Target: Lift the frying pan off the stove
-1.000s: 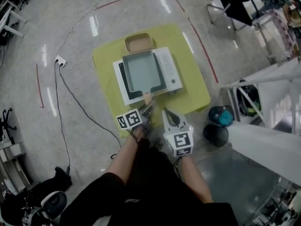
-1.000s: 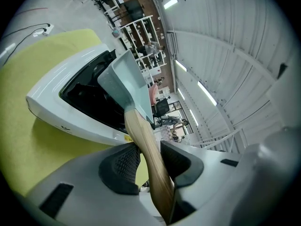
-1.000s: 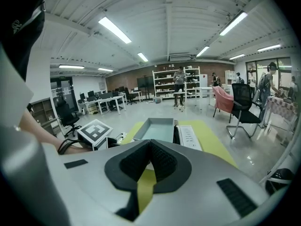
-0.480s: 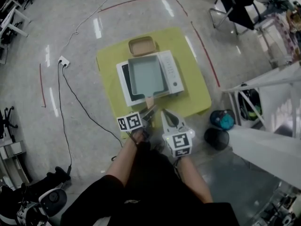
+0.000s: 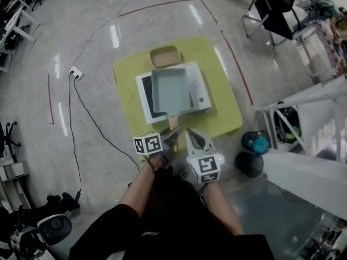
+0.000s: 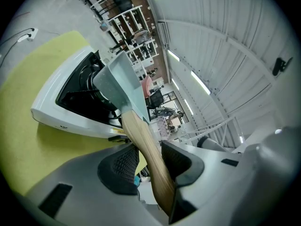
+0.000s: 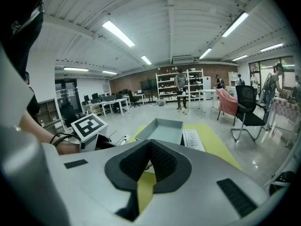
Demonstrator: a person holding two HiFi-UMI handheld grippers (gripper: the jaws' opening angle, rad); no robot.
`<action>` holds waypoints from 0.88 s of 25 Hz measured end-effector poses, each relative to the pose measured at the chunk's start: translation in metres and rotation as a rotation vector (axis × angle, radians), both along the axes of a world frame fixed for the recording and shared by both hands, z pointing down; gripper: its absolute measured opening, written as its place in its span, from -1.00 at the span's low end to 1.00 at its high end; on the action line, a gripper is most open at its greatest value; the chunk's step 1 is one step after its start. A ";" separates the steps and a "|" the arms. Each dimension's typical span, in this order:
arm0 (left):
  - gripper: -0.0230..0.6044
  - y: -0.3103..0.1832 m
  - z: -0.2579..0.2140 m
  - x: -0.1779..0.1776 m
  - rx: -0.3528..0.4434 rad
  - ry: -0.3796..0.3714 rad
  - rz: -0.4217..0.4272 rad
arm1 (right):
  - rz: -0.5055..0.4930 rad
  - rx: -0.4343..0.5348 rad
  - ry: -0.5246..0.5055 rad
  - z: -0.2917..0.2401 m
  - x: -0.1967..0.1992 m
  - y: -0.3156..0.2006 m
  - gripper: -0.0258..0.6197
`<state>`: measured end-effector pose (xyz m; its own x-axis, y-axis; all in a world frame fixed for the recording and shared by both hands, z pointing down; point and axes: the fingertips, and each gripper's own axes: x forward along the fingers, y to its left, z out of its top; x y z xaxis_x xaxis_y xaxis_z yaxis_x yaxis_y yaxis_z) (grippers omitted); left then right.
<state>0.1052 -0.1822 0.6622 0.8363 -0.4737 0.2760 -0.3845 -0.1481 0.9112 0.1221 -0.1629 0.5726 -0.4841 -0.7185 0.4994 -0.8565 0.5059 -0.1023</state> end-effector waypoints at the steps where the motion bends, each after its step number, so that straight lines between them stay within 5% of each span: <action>1: -0.33 0.002 -0.005 0.001 0.009 0.001 0.003 | -0.002 0.004 -0.001 -0.002 0.000 0.001 -0.87; 22: -0.33 0.060 -0.085 0.003 0.121 -0.001 -0.004 | 0.039 0.144 -0.053 -0.070 0.015 0.047 -0.87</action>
